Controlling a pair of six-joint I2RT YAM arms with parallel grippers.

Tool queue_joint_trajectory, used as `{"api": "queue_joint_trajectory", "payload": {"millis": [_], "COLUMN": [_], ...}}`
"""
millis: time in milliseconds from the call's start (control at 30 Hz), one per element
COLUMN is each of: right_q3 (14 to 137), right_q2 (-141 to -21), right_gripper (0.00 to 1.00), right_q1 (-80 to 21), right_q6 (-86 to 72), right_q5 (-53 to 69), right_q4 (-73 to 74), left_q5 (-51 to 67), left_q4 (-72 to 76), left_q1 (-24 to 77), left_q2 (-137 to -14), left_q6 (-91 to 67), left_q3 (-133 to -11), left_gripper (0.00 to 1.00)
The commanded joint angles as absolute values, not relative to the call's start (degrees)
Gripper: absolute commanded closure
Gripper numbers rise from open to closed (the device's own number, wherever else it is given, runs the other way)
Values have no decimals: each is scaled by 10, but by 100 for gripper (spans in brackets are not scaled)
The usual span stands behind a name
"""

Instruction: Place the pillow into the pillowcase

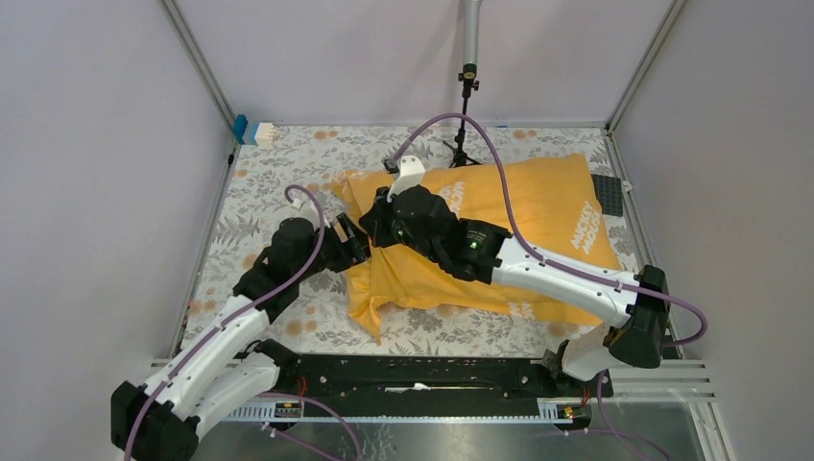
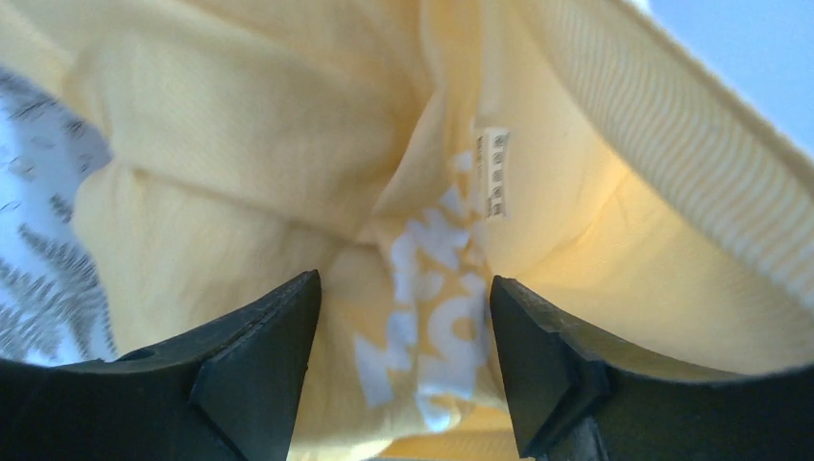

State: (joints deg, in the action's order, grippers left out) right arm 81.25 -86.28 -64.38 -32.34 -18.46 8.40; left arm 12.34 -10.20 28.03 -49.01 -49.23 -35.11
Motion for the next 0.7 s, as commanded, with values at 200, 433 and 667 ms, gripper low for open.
{"api": "queue_joint_trajectory", "payload": {"millis": [200, 433, 667], "right_q3": [824, 807, 779], "right_q2": [-845, -830, -822], "right_gripper": [100, 100, 100], "right_q1": [-643, -642, -642], "right_q6": [-332, -341, -357], "right_q5": [-161, -144, -126], "right_q4": [61, 64, 64], "left_q5": [29, 120, 217], "left_q4": [-329, -259, -142], "left_q1": [282, 283, 285], "left_q2": [-395, -418, -461], "left_q6": [-447, -439, -474], "left_q3": [-422, -399, -388], "left_gripper": [38, 53, 89]}}
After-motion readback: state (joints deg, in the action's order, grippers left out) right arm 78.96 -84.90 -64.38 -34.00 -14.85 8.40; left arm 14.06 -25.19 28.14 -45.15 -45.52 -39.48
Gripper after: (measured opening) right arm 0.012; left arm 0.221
